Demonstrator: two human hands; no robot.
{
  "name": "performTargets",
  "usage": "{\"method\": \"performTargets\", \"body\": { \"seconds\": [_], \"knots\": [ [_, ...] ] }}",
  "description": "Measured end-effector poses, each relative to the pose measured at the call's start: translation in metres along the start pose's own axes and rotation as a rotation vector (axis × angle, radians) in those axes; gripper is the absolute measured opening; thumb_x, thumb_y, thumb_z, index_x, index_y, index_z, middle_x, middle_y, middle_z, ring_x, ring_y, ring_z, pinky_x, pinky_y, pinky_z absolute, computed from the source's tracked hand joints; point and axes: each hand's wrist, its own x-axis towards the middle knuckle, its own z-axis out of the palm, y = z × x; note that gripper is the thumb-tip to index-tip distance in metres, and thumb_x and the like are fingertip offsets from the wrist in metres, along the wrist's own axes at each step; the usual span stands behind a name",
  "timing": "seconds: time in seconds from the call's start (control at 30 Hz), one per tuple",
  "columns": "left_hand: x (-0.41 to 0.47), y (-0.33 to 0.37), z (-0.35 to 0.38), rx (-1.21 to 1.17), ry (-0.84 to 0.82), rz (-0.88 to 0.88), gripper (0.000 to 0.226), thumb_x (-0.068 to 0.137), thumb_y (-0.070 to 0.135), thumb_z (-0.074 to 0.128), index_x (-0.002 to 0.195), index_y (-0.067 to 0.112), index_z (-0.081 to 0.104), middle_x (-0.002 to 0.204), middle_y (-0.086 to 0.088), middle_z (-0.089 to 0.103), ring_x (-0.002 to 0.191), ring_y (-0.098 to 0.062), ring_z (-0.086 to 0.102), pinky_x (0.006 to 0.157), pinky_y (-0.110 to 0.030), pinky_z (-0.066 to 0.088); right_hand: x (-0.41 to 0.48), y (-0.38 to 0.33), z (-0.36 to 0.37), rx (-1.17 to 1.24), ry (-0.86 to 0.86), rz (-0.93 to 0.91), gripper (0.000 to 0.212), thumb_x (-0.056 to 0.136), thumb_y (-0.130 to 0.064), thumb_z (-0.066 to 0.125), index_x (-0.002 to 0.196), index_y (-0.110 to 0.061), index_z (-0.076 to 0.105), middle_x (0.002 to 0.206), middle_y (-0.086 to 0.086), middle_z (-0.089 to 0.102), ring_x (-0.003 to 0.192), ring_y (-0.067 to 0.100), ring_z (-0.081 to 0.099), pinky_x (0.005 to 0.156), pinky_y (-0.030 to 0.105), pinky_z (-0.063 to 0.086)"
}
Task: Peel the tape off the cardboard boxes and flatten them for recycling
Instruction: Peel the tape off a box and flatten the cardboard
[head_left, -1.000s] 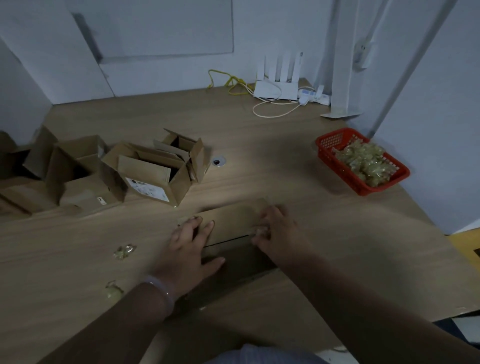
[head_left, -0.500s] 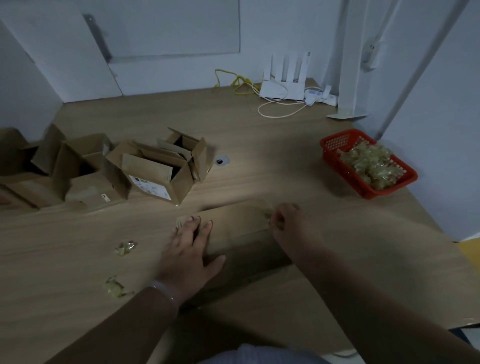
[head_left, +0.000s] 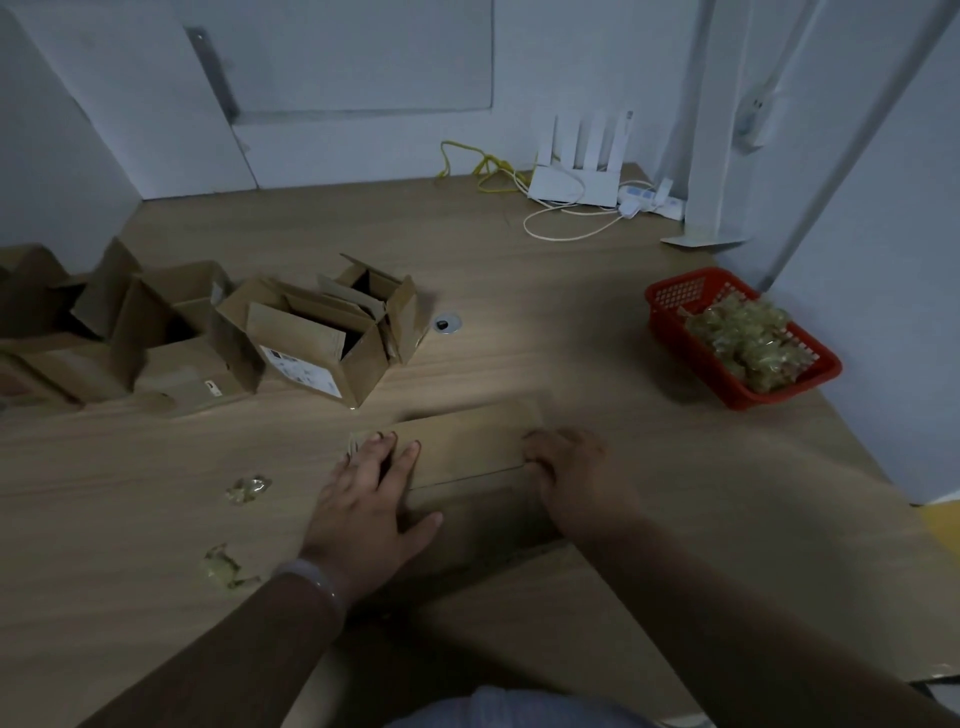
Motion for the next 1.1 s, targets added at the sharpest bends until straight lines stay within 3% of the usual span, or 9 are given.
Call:
{"method": "performTargets", "body": {
  "seconds": [0.13,0.2,0.33,0.43,0.57,0.73,0.83,1.0,1.1],
  "knots": [
    [-0.001,-0.001,0.000,0.019,-0.033,-0.003,0.084,0.083,0.071,0.039,0.152,0.032,0.011,0.160,0.000,0.006,0.147,-0.015,0.002,0.118,-0.033,0.001,0.008,0.010,-0.003,0.089,-0.024,0.300,0.037,0.073,-0.043,0.071,0.104,-0.035,0.052,0.100,-0.013,0.040,0.084,0.011,0.046,0.076,0.030,0.045],
    [-0.002,0.000,-0.001,0.014,-0.037,-0.009,0.084,0.084,0.070,0.040,0.152,0.033,0.008,0.160,0.001,0.004,0.147,-0.015,-0.001,0.119,-0.032,0.000,0.009,0.015,-0.003,0.170,-0.072,0.393,0.033,0.070,-0.048,0.074,0.092,-0.034,0.054,0.090,-0.016,0.052,0.081,0.009,0.054,0.074,0.031,0.049],
    [-0.002,0.002,-0.004,-0.037,-0.044,-0.012,0.084,0.084,0.068,0.045,0.152,0.031,0.013,0.160,-0.001,0.007,0.147,-0.016,0.002,0.119,-0.034,0.001,0.012,0.021,-0.002,0.305,-0.035,0.401,0.020,0.074,-0.036,0.074,0.072,-0.026,0.057,0.077,-0.009,0.064,0.081,0.014,0.063,0.076,0.037,0.054],
    [-0.003,0.002,-0.005,-0.034,-0.040,-0.009,0.084,0.083,0.069,0.042,0.152,0.030,0.015,0.160,-0.002,0.010,0.147,-0.018,0.004,0.119,-0.034,0.002,0.013,0.027,-0.006,0.410,-0.008,0.473,0.020,0.074,-0.029,0.078,0.070,-0.027,0.059,0.078,-0.006,0.066,0.079,0.018,0.066,0.075,0.037,0.055],
    [-0.002,0.001,-0.003,-0.026,-0.037,-0.024,0.083,0.084,0.067,0.047,0.152,0.031,0.015,0.160,0.000,0.009,0.147,-0.016,0.004,0.119,-0.034,0.003,0.010,0.035,-0.005,0.800,0.050,0.662,0.015,0.079,-0.015,0.076,0.073,-0.019,0.063,0.078,0.007,0.070,0.062,0.012,0.069,0.062,0.034,0.060],
    [-0.002,0.001,-0.002,0.011,-0.055,-0.046,0.090,0.072,0.076,0.022,0.151,0.034,0.012,0.160,0.002,0.007,0.147,-0.014,0.002,0.117,-0.031,-0.003,0.013,0.036,0.000,0.244,0.124,0.428,0.024,0.080,-0.027,0.068,0.074,-0.024,0.045,0.069,-0.008,0.054,0.066,0.017,0.055,0.056,0.029,0.040],
    [-0.001,0.002,-0.003,0.034,-0.064,-0.059,0.095,0.066,0.078,0.012,0.151,0.035,0.010,0.160,0.003,0.006,0.147,-0.014,0.000,0.118,-0.032,0.000,0.010,0.034,0.003,0.055,0.097,0.222,0.012,0.086,-0.024,0.062,0.081,-0.026,0.051,0.083,-0.004,0.054,0.075,0.022,0.055,0.060,0.028,0.038],
    [-0.001,0.002,-0.003,-0.002,-0.063,-0.068,0.098,0.065,0.078,0.015,0.151,0.032,0.018,0.159,0.001,0.013,0.147,-0.015,0.006,0.120,-0.033,0.005,0.008,0.045,-0.003,0.186,0.048,0.142,0.017,0.089,-0.026,0.063,0.102,-0.020,0.072,0.101,-0.003,0.070,0.091,0.015,0.064,0.074,0.026,0.048],
    [-0.001,0.002,-0.004,-0.004,-0.060,-0.066,0.096,0.066,0.077,0.018,0.150,0.031,0.021,0.158,0.000,0.016,0.147,-0.016,0.009,0.120,-0.034,0.005,0.007,0.048,-0.004,0.448,0.005,0.264,0.018,0.094,-0.027,0.058,0.094,-0.022,0.076,0.092,-0.003,0.072,0.088,0.016,0.067,0.077,0.033,0.055]
  ]
}}
